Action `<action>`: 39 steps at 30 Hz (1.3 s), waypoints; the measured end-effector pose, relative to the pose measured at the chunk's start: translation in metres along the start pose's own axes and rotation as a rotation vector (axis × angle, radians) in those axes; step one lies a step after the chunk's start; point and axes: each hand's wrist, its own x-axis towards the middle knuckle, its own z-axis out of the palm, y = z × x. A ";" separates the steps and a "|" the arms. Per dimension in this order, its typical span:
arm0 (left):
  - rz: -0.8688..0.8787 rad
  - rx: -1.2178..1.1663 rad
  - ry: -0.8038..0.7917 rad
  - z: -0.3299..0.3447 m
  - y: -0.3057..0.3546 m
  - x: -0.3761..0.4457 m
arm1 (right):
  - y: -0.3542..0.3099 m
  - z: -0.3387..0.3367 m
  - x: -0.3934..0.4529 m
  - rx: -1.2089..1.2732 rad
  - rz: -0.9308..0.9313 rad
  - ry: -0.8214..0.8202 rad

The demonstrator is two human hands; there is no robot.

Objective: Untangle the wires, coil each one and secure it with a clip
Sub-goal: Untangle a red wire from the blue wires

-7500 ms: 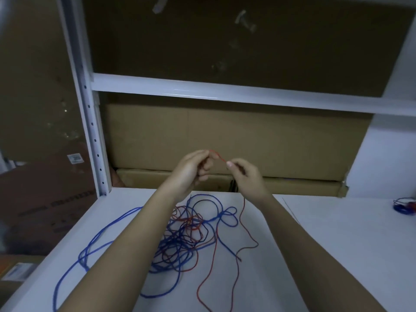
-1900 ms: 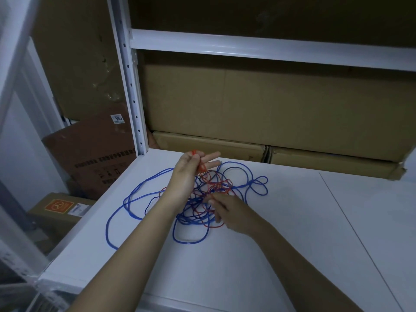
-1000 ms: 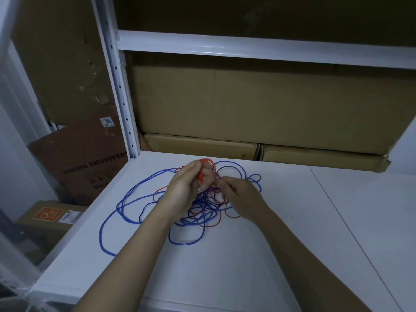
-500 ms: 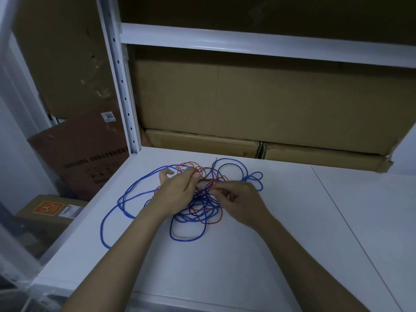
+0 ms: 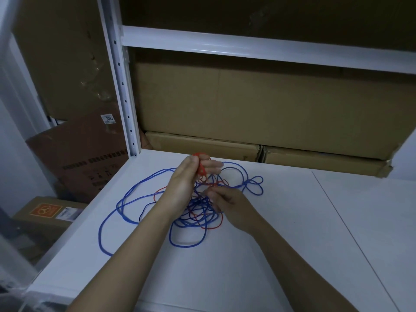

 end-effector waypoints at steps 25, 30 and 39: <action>-0.066 0.018 -0.166 -0.011 0.014 0.009 | 0.036 0.003 0.014 -0.041 0.067 -0.074; 0.015 0.112 0.005 -0.008 0.020 0.025 | 0.017 -0.008 0.023 0.031 0.057 0.126; 0.046 -0.006 0.126 -0.003 0.025 0.037 | -0.043 -0.052 0.029 0.642 -0.080 0.506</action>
